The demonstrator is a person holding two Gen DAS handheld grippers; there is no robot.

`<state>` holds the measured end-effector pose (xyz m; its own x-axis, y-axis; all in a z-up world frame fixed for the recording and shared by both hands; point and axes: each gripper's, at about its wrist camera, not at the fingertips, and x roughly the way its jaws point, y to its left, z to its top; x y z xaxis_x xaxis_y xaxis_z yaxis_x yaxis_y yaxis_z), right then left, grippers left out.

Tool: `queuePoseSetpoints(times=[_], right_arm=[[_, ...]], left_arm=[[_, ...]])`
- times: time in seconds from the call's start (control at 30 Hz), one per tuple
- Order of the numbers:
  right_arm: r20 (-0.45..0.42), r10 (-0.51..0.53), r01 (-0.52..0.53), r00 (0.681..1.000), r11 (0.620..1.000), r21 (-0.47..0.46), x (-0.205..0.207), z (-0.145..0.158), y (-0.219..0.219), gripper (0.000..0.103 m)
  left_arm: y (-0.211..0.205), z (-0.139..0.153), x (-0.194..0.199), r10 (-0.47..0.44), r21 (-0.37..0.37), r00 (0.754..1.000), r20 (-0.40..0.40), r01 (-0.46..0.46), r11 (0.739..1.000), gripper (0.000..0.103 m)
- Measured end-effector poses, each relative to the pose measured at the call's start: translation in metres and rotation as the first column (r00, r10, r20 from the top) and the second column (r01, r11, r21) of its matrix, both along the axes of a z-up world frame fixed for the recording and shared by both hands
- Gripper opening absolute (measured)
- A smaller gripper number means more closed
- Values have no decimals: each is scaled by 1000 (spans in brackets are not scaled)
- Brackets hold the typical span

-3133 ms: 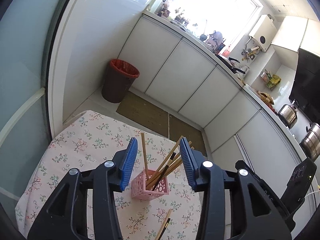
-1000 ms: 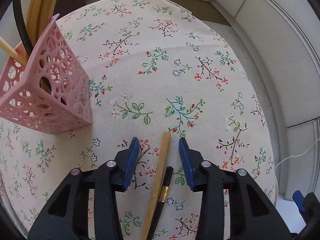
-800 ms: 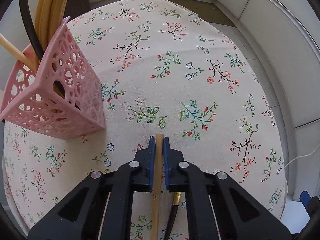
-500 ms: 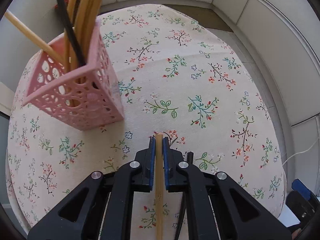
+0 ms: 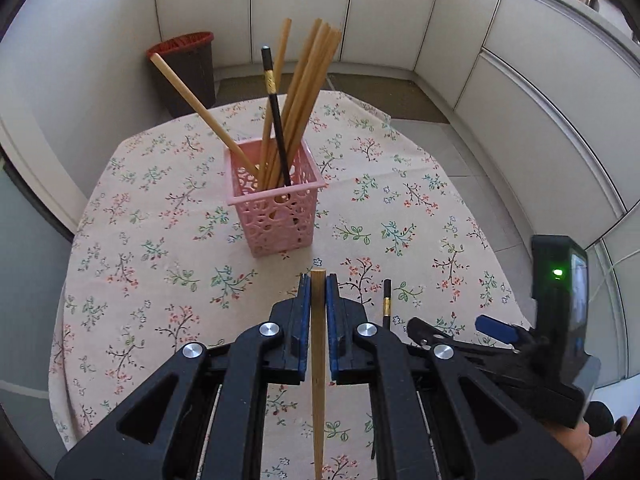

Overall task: Organize utensils
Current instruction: 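Carry the chopstick with the left gripper while the right gripper grasps a black-tipped chopstick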

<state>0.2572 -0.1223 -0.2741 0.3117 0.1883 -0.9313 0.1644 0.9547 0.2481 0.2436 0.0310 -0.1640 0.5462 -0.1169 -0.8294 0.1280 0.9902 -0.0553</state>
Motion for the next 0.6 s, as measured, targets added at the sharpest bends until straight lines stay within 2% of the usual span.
queuePoseSetpoints(times=[0.13, 0.23, 0.33, 0.4, 0.43, 0.5, 0.6], right_arm=[[-35, 40, -42, 999, 998, -51, 12, -11, 27, 95], [-61, 53, -58, 997, 995, -86, 18, -19, 41, 90], [-46, 81, -88, 996, 982, -165, 20, -16, 53, 71], [-34, 84, -89, 996, 980, -178, 20, -13, 56, 46], [-31, 86, -91, 996, 981, -173, 20, -12, 57, 40], [-30, 110, -114, 993, 981, -155, 20, -10, 60, 10], [-28, 116, -119, 993, 984, -134, 14, -6, 63, 7]], left_arm=[[5, 12, -16, 3, 13, 999, 40, -4, 1000, 7], [9, 22, -26, 13, 24, 997, 73, -15, 1000, 7], [15, 27, -30, 24, 27, 995, 98, -27, 999, 7], [19, 29, -32, 33, 28, 993, 109, -36, 999, 7], [21, 30, -33, 36, 29, 993, 111, -39, 999, 7], [25, 32, -35, 46, 30, 992, 114, -49, 998, 7], [29, 35, -38, 53, 28, 991, 123, -57, 998, 7]])
